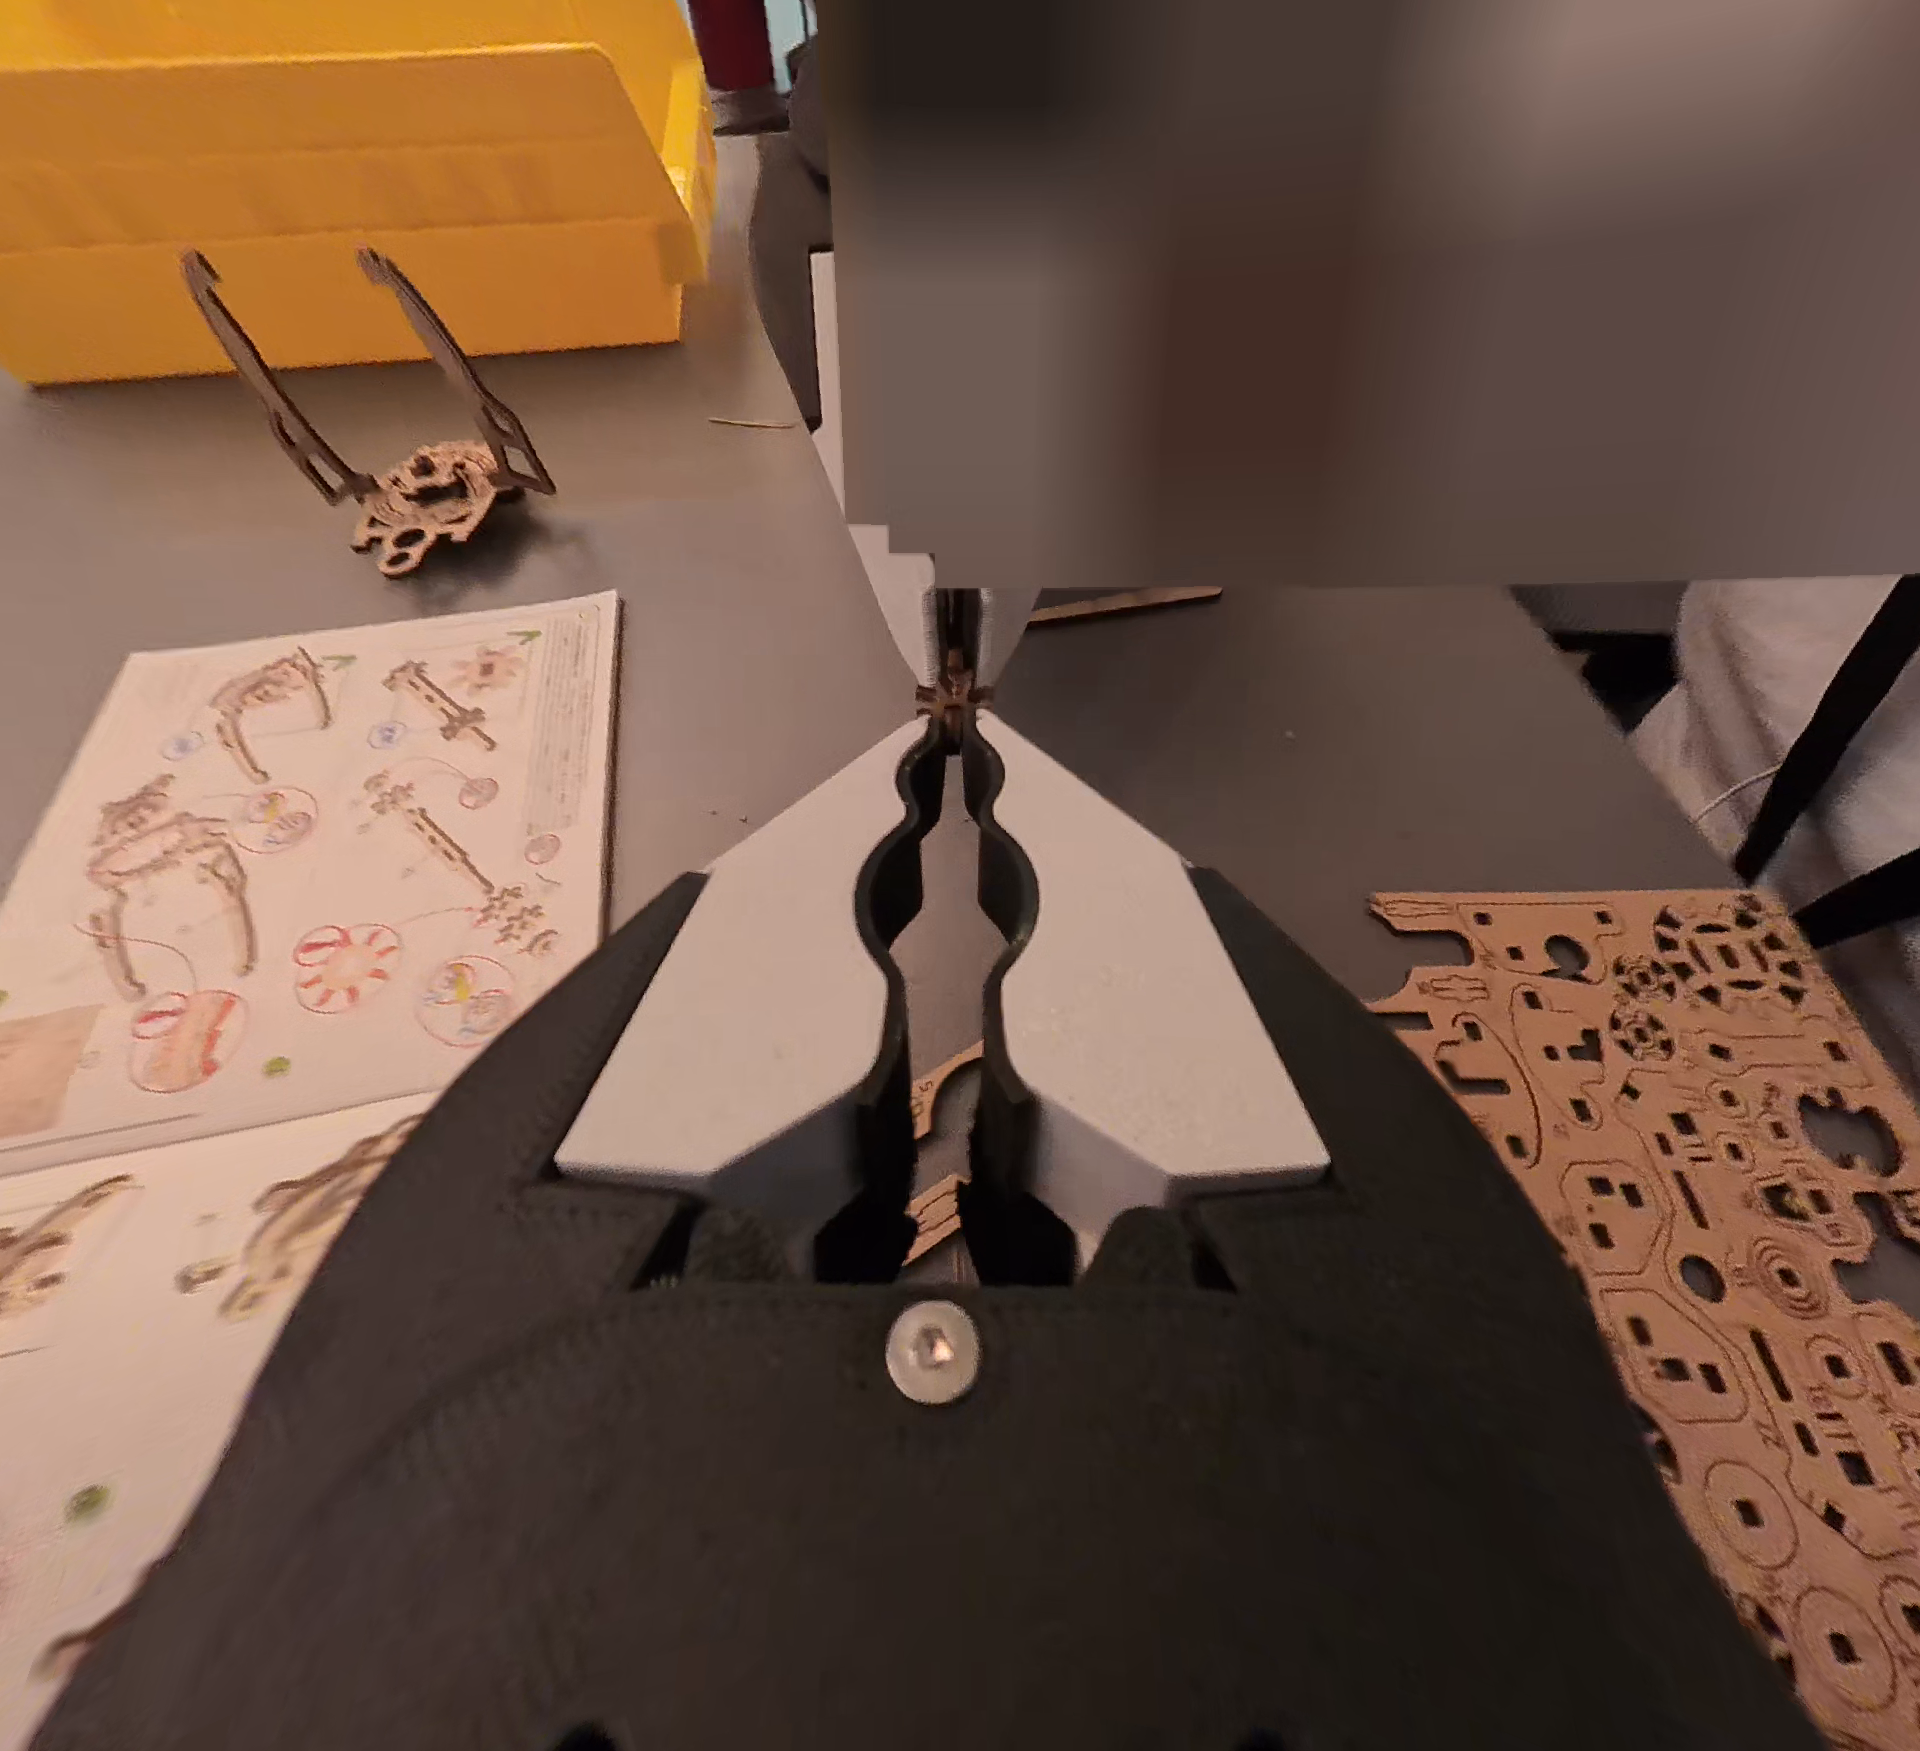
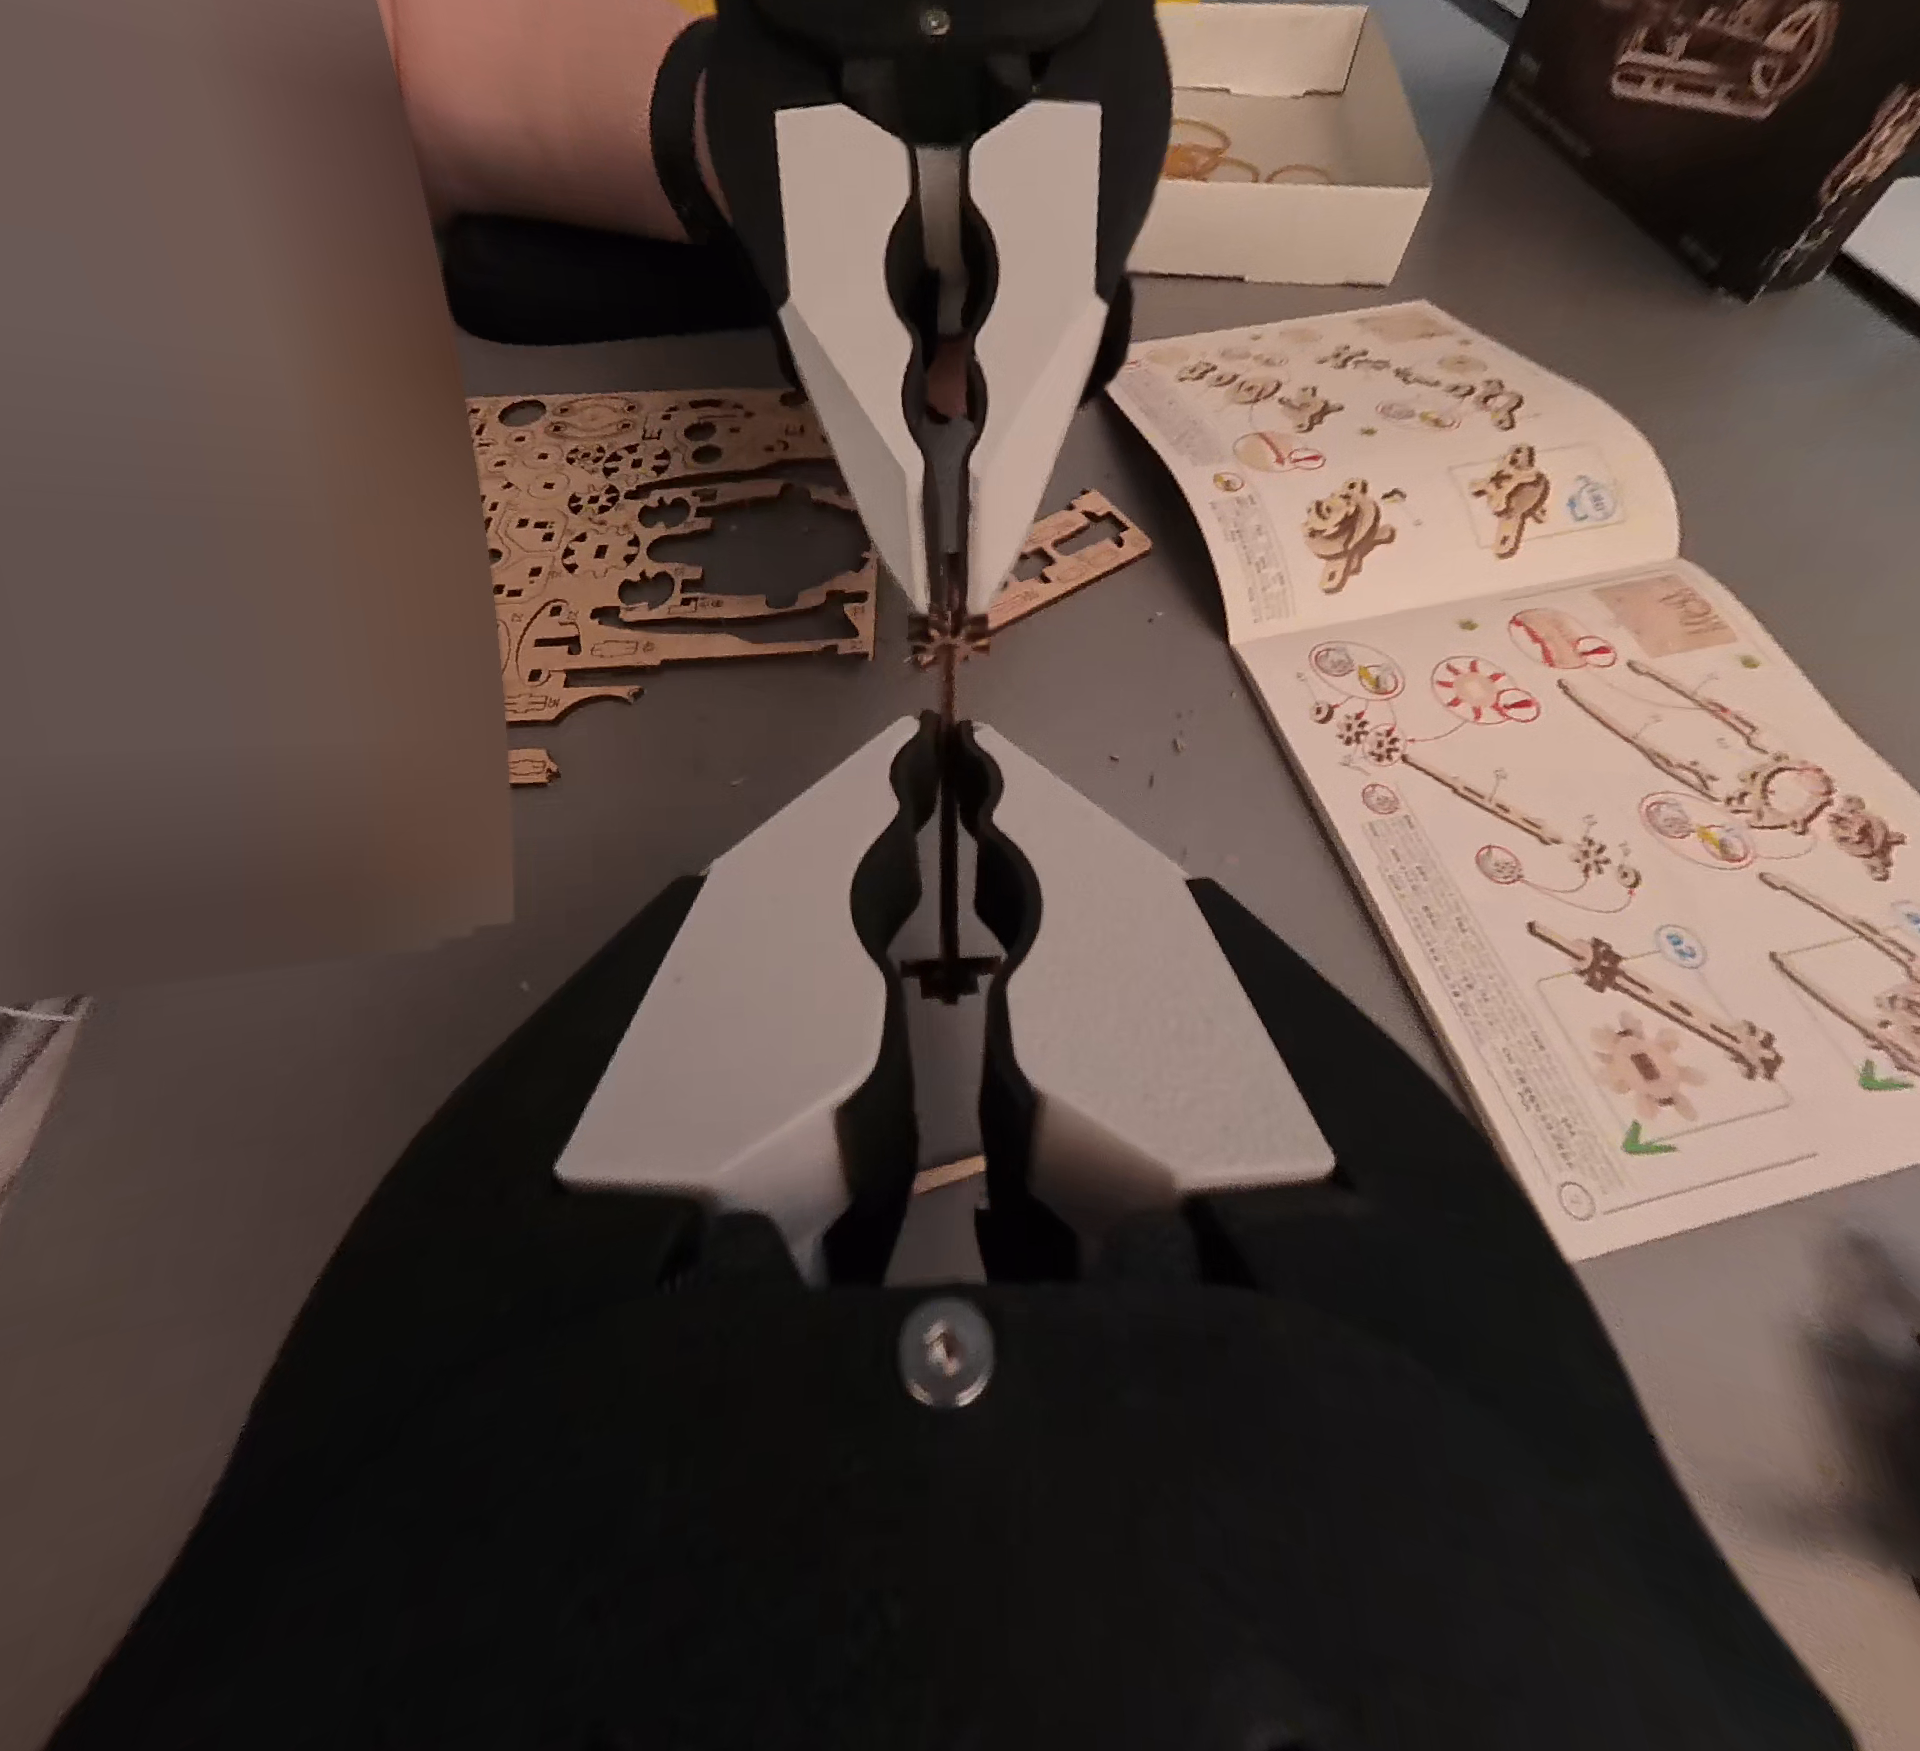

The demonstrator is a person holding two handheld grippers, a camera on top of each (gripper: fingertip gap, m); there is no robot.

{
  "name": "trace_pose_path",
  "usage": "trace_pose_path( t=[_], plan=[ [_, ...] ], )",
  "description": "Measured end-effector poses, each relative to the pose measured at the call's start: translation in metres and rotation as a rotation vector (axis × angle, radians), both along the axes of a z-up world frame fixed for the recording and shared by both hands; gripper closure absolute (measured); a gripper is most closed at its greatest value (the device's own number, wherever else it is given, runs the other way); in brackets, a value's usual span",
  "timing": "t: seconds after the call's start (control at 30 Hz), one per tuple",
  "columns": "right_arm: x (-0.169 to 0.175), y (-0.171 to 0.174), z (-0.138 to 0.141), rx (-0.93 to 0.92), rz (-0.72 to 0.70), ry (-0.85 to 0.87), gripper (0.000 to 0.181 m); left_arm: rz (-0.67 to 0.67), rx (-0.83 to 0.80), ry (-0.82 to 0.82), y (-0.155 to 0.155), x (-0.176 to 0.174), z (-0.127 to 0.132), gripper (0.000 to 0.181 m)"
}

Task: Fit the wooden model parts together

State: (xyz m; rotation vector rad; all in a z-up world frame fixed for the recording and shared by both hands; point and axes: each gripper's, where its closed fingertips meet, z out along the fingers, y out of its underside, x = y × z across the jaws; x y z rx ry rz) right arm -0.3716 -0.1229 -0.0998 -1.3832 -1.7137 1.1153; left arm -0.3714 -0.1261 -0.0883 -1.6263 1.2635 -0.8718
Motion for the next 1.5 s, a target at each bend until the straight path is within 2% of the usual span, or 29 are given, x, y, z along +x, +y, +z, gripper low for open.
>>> trace_pose_path(
  t=[0.2,0.4,0.57,1.5],
  plan=[
    [0.0007,0.0028,0.0015,-0.042,-0.017,0.010,0.181,0.019,-0.065,-0.071,0.0034,0.0011,0.0014,0.181],
    [0.0011,0.0037,-0.0006,0.060,-0.038,-0.011,0.181,0.030,-0.055,-0.058,0.0032,0.0017,-0.0021,0.181],
    [0.0020,0.0050,-0.0055,0.012,-0.048,-0.043,0.181,0.053,-0.019,-0.026,0.0048,0.0027,-0.0056,0.180],
    [0.0012,-0.0012,-0.0038,0.081,-0.046,-0.038,0.181,0.042,0.008,-0.029,-0.0001,0.0039,-0.0045,0.181]
  ],
)
